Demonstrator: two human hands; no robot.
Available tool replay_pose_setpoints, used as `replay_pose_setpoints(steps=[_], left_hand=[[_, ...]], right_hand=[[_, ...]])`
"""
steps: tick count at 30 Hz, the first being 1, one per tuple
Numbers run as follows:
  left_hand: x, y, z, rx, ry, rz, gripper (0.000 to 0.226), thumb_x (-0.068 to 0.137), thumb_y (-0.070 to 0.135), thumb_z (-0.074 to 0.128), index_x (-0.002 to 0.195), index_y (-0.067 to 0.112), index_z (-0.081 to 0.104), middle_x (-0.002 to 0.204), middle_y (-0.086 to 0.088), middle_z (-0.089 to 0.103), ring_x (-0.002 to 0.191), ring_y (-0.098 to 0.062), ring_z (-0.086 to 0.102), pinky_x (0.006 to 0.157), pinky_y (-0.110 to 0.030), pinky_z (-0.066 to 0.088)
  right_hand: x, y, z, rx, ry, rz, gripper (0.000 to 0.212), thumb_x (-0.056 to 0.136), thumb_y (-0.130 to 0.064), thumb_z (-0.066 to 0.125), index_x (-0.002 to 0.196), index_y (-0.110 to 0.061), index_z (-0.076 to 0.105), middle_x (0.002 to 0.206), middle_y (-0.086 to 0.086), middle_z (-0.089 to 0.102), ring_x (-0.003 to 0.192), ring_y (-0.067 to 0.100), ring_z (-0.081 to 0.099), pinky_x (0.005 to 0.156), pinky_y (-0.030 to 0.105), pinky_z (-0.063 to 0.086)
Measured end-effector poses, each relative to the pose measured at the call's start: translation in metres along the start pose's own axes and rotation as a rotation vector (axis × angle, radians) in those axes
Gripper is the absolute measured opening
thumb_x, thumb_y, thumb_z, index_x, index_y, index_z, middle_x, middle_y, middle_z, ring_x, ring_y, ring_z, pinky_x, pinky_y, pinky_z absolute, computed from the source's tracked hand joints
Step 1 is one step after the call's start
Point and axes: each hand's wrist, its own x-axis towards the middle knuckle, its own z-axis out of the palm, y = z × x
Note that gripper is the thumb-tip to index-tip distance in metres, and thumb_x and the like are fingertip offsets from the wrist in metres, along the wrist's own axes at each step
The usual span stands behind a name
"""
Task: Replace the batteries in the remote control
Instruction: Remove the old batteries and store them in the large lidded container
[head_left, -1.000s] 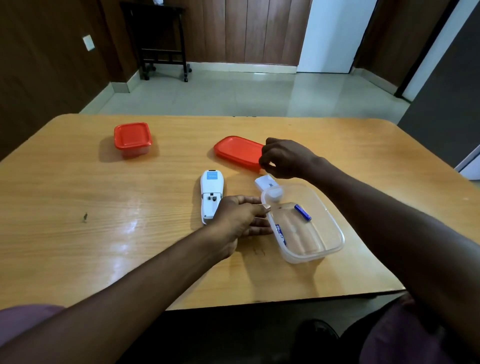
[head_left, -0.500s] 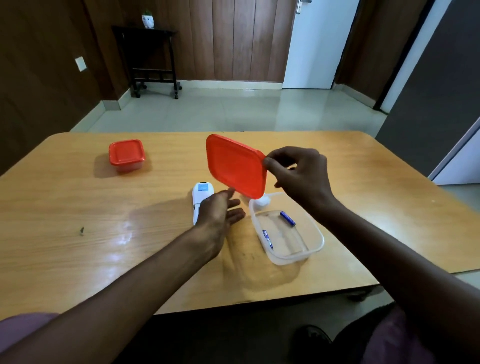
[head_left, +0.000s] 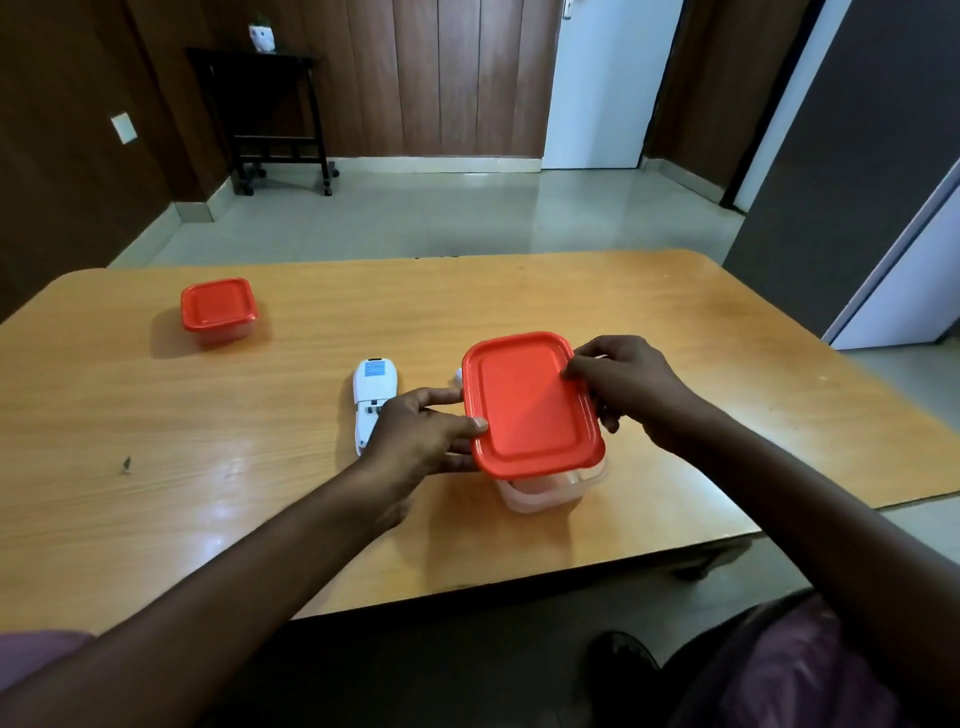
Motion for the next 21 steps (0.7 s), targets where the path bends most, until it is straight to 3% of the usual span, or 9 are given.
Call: replay_pose_setpoints(steps=[4,7,10,13,17,19,21], left_hand=[[-0.001,-0.006,0.004,0.084,-0.013,-0.064,0.043,0.077,-0.002,0.080,0.115,-0.001,0.061,0.079,-0.021,0.070,0.055,-0.022,0.068,0.058,-0.036,0.064],[-0.003,-0.006,0.008,0.067,-0.020,-0.111,0.052,0.076,-0.005,0.081,0.120,0.002,0.054,0.088,-0.025,0.070,0.061,-0.027,0.068,0.057,-0.037,0.064],[-0.003,-0.005,0.009,0.018,-0.038,-0.147,0.066,0.073,-0.009,0.081,0.126,0.009,0.046,0.096,-0.025,0.072,0.065,-0.029,0.072,0.058,-0.038,0.064],[-0.002,-0.004,0.004,-0.017,-0.079,-0.158,0.066,0.071,-0.011,0.082,0.128,0.004,0.052,0.090,-0.020,0.074,0.064,-0.026,0.074,0.055,-0.035,0.063],[0.001,0.000,-0.002,0.036,-0.097,-0.172,0.064,0.071,-0.015,0.080,0.126,0.006,0.053,0.070,-0.011,0.074,0.065,-0.026,0.074,0.058,-0.037,0.063],[0.003,0.002,-0.005,0.095,-0.106,-0.179,0.063,0.072,-0.016,0.078,0.125,0.008,0.054,0.067,-0.008,0.072,0.066,-0.026,0.072,0.061,-0.039,0.064],[0.004,0.004,-0.006,0.161,-0.124,-0.184,0.061,0.073,-0.017,0.076,0.124,0.010,0.056,0.069,-0.008,0.071,0.068,-0.027,0.070,0.069,-0.042,0.064]], right_hand=[[0.002,0.007,0.002,-0.456,-0.028,-0.060,0.021,0.089,-0.020,0.054,0.097,-0.012,0.072,0.074,0.010,0.073,0.042,0.022,0.061,0.049,0.028,0.052],[0.005,0.012,0.008,-0.623,-0.065,-0.099,0.030,0.087,-0.018,0.050,0.099,-0.005,0.074,0.076,0.012,0.075,0.047,0.025,0.066,0.054,0.033,0.058],[0.010,0.012,0.012,-0.609,-0.115,-0.093,0.033,0.091,-0.013,0.045,0.108,-0.006,0.073,0.088,0.015,0.075,0.054,0.030,0.072,0.047,0.030,0.058],[0.015,0.011,0.012,-0.544,-0.175,-0.036,0.033,0.096,-0.015,0.049,0.123,-0.011,0.067,0.102,0.014,0.073,0.062,0.032,0.074,0.055,0.036,0.063],[0.016,0.010,0.008,-0.280,-0.270,0.084,0.031,0.096,-0.007,0.053,0.123,-0.011,0.065,0.093,0.014,0.070,0.069,0.030,0.071,0.055,0.037,0.062],[0.014,0.010,0.008,-0.185,-0.305,0.103,0.027,0.094,-0.004,0.049,0.116,-0.008,0.065,0.085,0.010,0.065,0.066,0.023,0.064,0.053,0.034,0.059],[0.014,0.013,0.012,-0.150,-0.267,0.085,0.025,0.096,-0.011,0.046,0.113,-0.007,0.065,0.090,0.009,0.064,0.069,0.023,0.063,0.050,0.030,0.056]])
